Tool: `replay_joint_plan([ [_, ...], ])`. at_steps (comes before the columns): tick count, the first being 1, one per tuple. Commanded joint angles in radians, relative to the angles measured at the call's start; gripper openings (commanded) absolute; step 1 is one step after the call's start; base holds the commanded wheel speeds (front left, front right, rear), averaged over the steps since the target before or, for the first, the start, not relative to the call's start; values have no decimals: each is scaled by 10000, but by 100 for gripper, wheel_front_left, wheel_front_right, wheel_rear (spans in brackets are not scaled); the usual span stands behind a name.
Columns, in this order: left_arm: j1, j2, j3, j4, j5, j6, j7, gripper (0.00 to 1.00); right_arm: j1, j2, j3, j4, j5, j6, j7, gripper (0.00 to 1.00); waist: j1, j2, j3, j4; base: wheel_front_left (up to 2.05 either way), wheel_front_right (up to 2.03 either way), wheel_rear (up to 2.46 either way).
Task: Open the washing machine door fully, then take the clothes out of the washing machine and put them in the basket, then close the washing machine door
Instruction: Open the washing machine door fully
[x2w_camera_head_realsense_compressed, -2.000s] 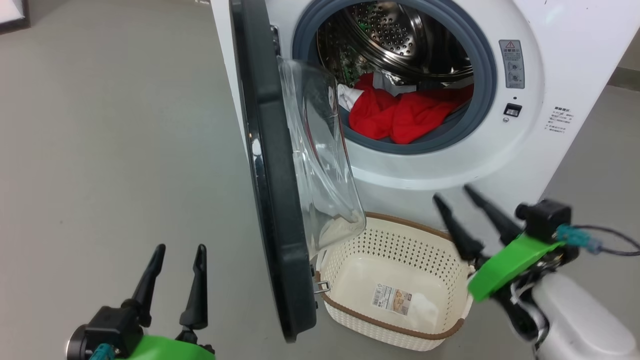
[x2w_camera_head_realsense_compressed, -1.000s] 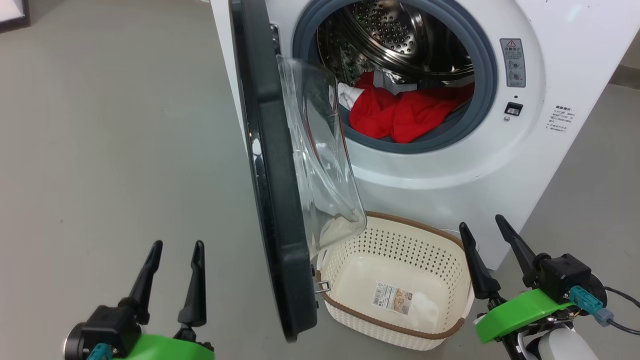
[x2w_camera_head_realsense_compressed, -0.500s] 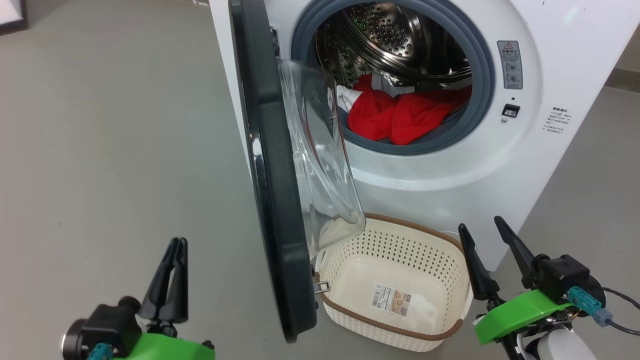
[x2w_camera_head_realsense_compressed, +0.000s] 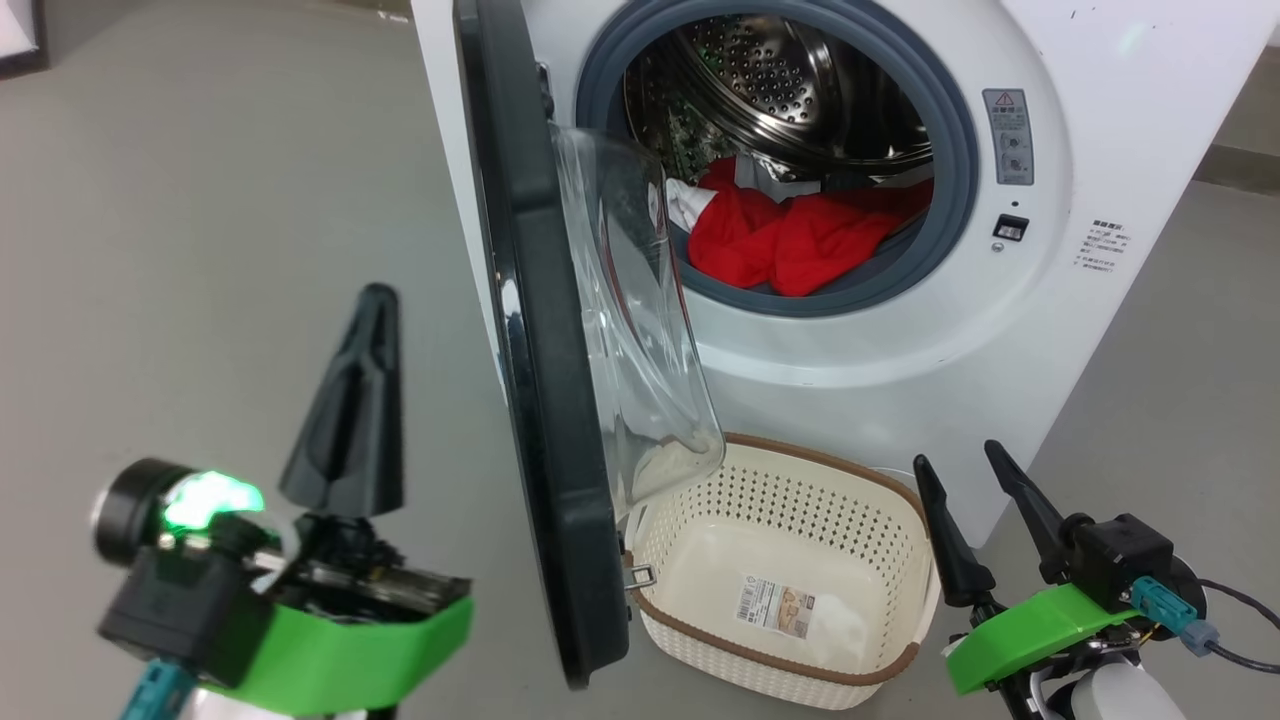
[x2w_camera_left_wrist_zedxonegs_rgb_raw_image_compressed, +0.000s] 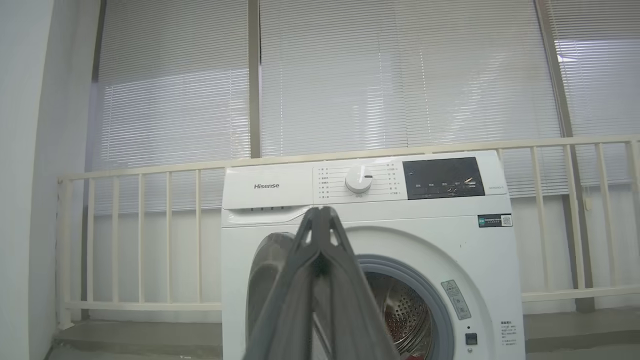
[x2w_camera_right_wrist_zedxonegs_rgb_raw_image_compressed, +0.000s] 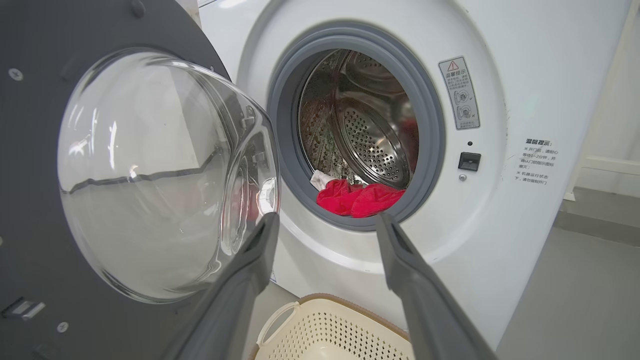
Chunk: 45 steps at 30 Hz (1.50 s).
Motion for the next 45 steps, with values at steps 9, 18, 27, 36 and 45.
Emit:
replay_joint_plan([
  [9, -666, 104, -1818, -401, -511, -339, 354, 0, 61, 16, 216, -268, 188, 63, -62, 100, 0, -1, -43, -139, 0, 0, 0],
  [18, 195, 191, -3125, 368, -1374, -418, 2127, 0, 70, 17, 105, -310, 279, 63, -63, 100, 0, -1, 131, -272, 0, 0, 0],
  [27, 786, 367, -3017, 1180, -1347, 187, 2775, 0, -8, 18, 4, -283, 291, 63, -63, 100, 0, -1, 282, -238, 0, 0, 0],
  [36, 841, 522, -2678, 1495, -1246, 723, 2886, 0, -40, 18, 67, -216, 270, 63, -63, 100, 0, -1, 335, -126, 0, 0, 0],
  [45, 1115, 681, -2232, 1267, -1206, 1429, 3110, 0, -59, 18, 137, -120, 265, 63, -63, 100, 0, -1, 408, 197, 0, 0, 0],
])
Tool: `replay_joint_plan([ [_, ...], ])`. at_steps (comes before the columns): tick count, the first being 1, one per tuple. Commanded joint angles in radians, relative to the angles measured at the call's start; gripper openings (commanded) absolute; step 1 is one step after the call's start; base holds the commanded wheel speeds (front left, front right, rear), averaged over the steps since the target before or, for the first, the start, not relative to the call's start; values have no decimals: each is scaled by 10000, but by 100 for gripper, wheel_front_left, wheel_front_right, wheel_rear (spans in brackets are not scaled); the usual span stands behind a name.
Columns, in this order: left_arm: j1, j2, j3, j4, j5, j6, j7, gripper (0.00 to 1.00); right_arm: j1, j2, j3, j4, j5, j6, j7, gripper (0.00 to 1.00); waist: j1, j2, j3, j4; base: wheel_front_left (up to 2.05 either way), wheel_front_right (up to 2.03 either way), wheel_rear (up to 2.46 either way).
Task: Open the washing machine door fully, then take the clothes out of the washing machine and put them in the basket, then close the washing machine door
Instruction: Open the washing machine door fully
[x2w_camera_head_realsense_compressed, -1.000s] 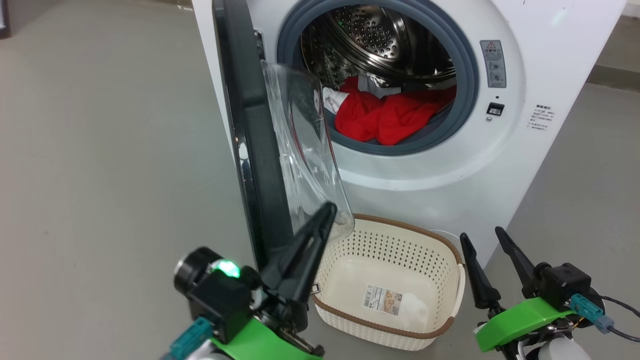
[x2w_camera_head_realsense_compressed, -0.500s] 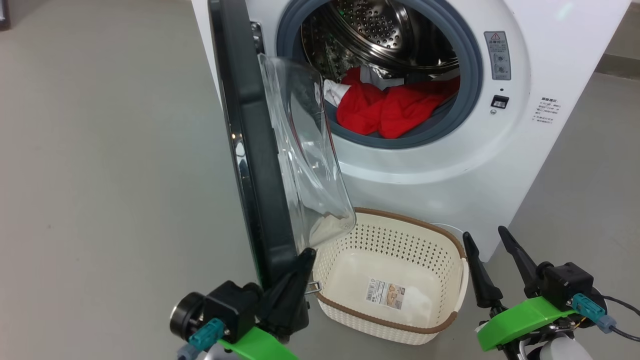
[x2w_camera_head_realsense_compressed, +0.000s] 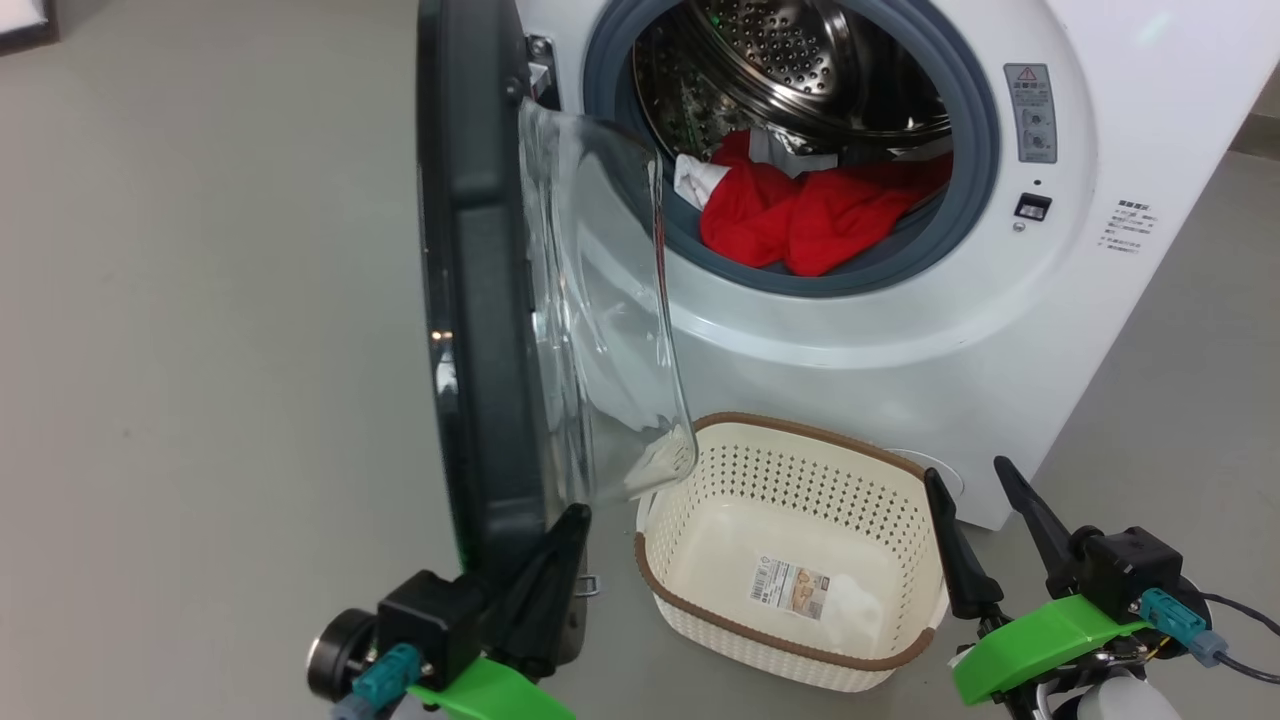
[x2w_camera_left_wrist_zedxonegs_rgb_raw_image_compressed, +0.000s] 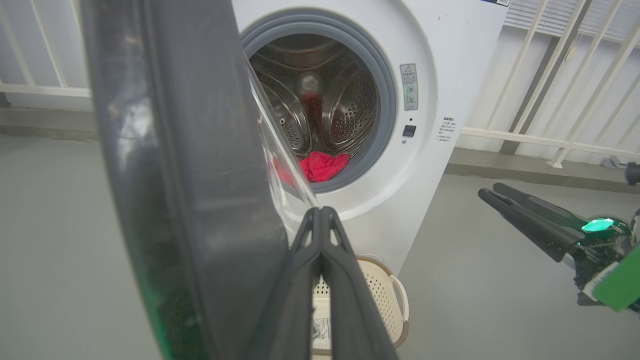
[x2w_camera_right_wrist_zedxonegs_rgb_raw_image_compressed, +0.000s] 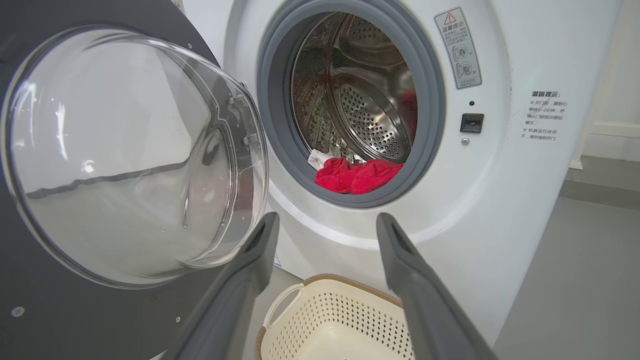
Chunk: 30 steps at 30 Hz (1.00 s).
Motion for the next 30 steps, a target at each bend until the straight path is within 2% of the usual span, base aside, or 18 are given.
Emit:
replay_joint_plan([
  [1, -23, 284, 733, -265, 97, 424, 87, 0, -293, 8, 274, -170, -15, 63, -63, 100, 0, 0, 79, 111, 0, 0, 0],
  [8, 285, 405, 1219, -747, 177, 1059, 96, 0, -505, 8, 488, 80, -79, 63, -63, 100, 0, 0, 294, 223, 0, 0, 0],
  [18, 712, 1019, 2627, -829, 153, 1974, -109, 0, -815, -88, 713, 159, 196, 63, -63, 100, 0, 0, 490, 261, 0, 0, 0],
  [30, 448, 1344, 3827, 294, -270, 2290, -1100, 0, -625, -385, 433, -117, 26, 63, -63, 100, 0, 0, 712, 193, 0, 0, 0],
])
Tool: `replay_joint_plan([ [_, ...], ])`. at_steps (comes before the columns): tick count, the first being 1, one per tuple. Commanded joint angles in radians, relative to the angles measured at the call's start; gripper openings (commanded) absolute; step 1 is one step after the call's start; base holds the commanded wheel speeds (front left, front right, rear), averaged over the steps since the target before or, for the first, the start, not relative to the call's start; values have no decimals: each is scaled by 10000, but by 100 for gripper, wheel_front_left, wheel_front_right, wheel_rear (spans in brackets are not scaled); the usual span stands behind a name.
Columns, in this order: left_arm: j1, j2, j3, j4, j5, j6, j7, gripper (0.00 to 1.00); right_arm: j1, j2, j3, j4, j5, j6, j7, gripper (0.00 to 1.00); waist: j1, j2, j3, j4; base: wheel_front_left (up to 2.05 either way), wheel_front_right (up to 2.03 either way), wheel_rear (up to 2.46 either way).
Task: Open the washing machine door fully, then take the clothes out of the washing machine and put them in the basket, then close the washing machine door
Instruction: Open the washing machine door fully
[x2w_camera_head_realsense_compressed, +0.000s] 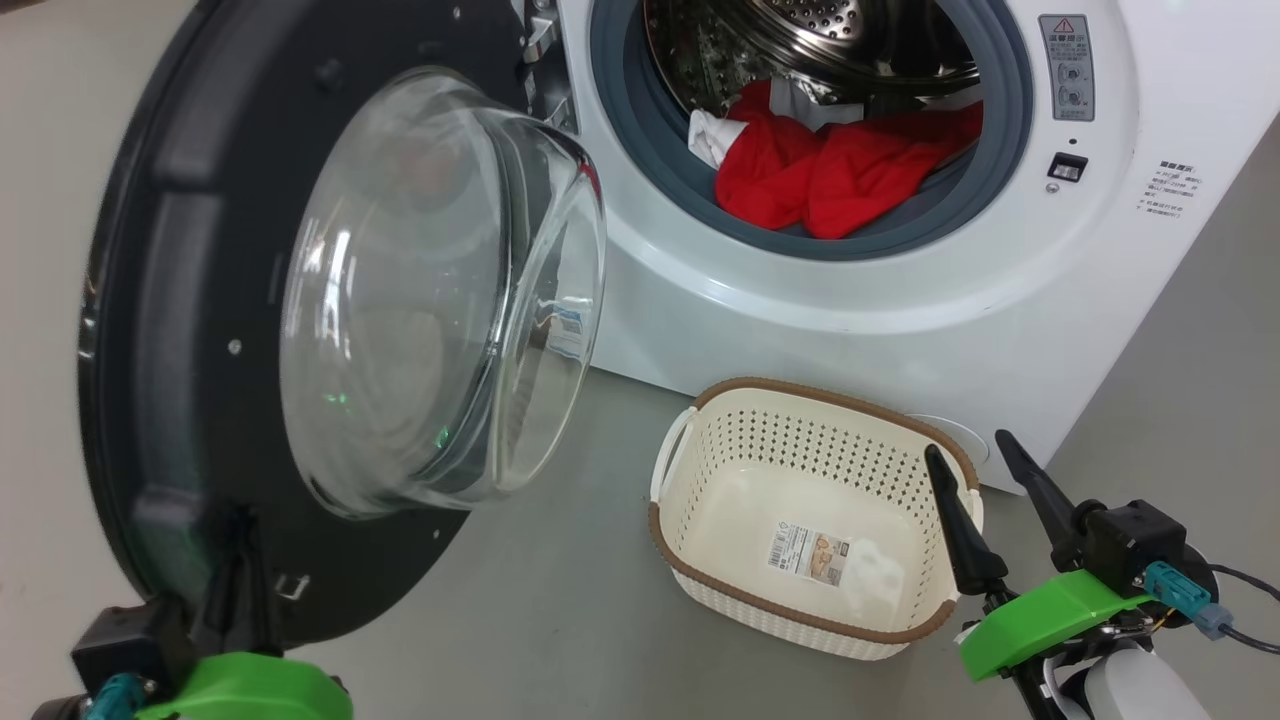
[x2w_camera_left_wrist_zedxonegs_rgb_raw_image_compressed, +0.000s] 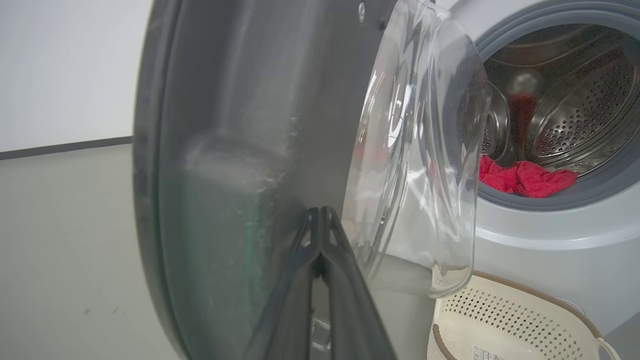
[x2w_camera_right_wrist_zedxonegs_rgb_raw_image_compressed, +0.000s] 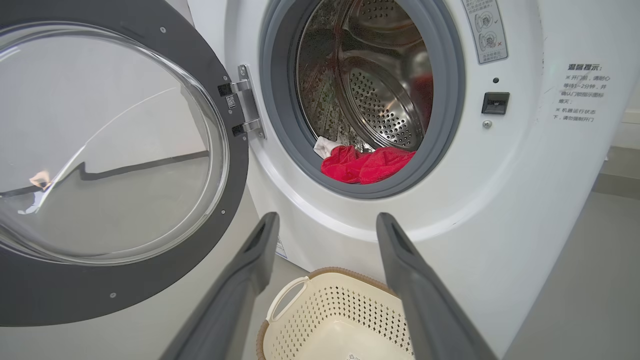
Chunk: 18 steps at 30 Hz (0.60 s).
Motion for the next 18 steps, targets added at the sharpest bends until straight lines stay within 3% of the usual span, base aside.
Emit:
replay_joint_plan([
  [1, -500, 376, 676, 19, -79, 236, -198, 0, -135, -100, 139, -285, -121, 63, -63, 100, 0, 0, 28, -14, 0, 0, 0],
  [9, -1116, 471, 1229, 1072, -462, 180, -1010, 0, -37, -250, 157, -490, -211, 63, -63, 100, 0, 0, 164, -81, 0, 0, 0],
  [18, -1930, 598, 1855, 2472, -1011, -193, -1803, 0, 45, -384, 268, -668, -328, 63, -63, 100, 0, 0, 436, -208, 0, 0, 0],
])
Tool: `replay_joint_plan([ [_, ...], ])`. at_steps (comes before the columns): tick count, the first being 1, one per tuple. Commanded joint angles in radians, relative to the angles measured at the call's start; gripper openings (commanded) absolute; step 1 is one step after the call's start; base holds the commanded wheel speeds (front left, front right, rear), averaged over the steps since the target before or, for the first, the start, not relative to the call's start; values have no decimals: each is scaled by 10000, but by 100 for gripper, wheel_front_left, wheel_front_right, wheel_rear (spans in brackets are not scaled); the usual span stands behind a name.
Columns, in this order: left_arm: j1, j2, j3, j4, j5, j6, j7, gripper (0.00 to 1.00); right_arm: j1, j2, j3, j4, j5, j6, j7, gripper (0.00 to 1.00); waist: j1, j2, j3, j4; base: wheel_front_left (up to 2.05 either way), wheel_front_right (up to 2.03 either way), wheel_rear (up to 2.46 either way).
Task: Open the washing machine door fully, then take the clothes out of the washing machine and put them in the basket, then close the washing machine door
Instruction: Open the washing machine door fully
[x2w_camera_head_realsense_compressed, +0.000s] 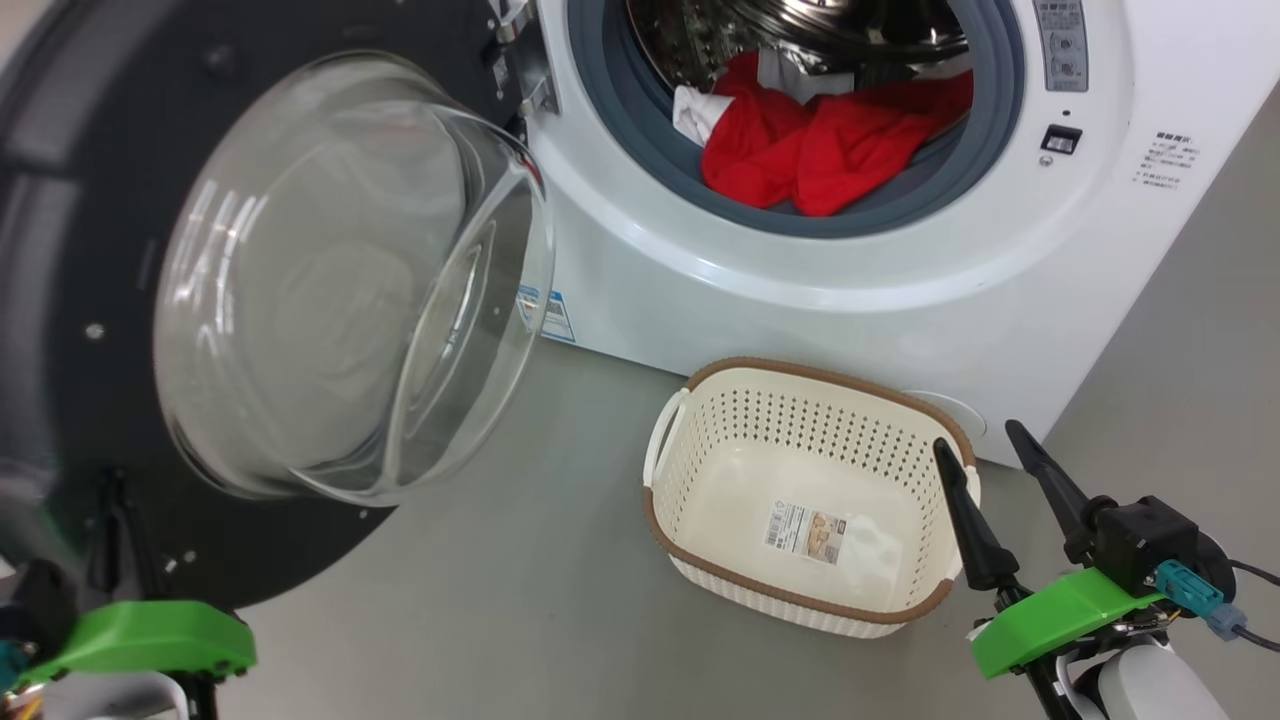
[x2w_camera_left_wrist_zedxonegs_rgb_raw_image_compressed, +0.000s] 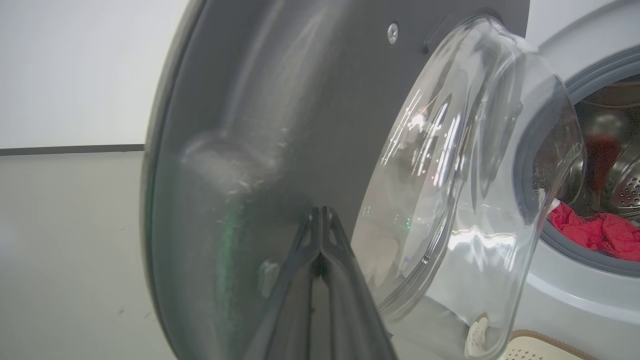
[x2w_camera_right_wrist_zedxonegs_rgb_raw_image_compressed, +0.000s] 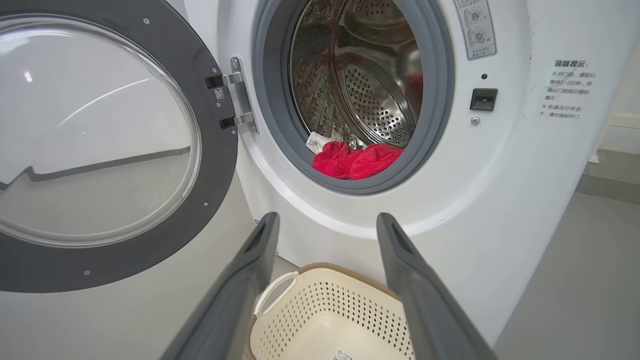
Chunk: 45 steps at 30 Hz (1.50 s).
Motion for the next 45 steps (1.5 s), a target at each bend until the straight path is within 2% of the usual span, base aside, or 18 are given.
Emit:
replay_joint_plan([
  [1, -586, 532, 591, 33, -58, 23, -163, 0, -21, -115, 241, -284, -145, 62, -63, 100, 0, -1, 130, -51, 0, 0, 0],
  [8, -1241, 732, 989, 822, -3, -138, -352, 0, -78, -319, 325, -304, -204, 62, -63, 100, 0, -1, 440, -80, 0, 0, 0],
  [15, -1934, 894, 1834, 1619, 104, -364, -379, 0, -163, -587, 392, -355, -269, 62, -63, 100, 0, -1, 729, -97, 0, 0, 0],
  [21, -2358, 961, 2685, 2202, 367, -813, -381, 0, -248, -787, 579, -364, -237, 62, -63, 100, 0, -1, 917, -190, 0, 0, 0],
  [29, -2437, 749, 3333, 2369, 930, -1248, -382, 0, -377, -920, 851, -336, -36, 62, -63, 100, 0, -1, 990, -358, 0, 0, 0],
  [34, -2379, 467, 3528, 2020, 1380, -1395, -382, 0, -430, -925, 984, -298, 111, 62, -63, 100, 0, -1, 923, -458, 0, 0, 0],
  [35, -2337, 389, 3568, 1856, 1469, -1404, -382, 15, -437, -908, 986, -297, 138, 62, -63, 100, 0, -1, 896, -481, 0, 0, 0],
  [36, -2279, 286, 3608, 1682, 1525, -1429, -382, 38, -439, -884, 983, -298, 163, 62, -63, 100, 0, -1, 860, -506, 0, 0, 0],
  [37, -2213, 170, 3661, 1471, 1560, -1451, -382, 74, -439, -855, 964, -308, 184, 62, -63, 100, 0, -1, 818, -533, 0, 0, 0],
  [38, -2135, 67, 3700, 1203, 1621, -1475, -382, 100, -439, -820, 935, -325, 200, 62, -63, 100, 0, -1, 780, -563, 0, 0, 0],
  [41, -1977, -122, 3761, 598, 1743, -1561, -382, 100, -430, -710, 886, -386, 224, 62, -63, 100, 0, -1, 678, -643, 0, 0, 0],
  [43, -1744, -418, 3728, -439, 1918, -1766, -382, 100, -426, -560, 815, -519, 282, 62, -63, 100, 0, -1, 535, -831, 0, 0, 0],
  [45, -1672, -531, 3659, -775, 1908, -1914, -382, 100, -420, -514, 770, -559, 287, 62, -63, 100, 0, -1, 482, -903, 0, 0, 0],
])
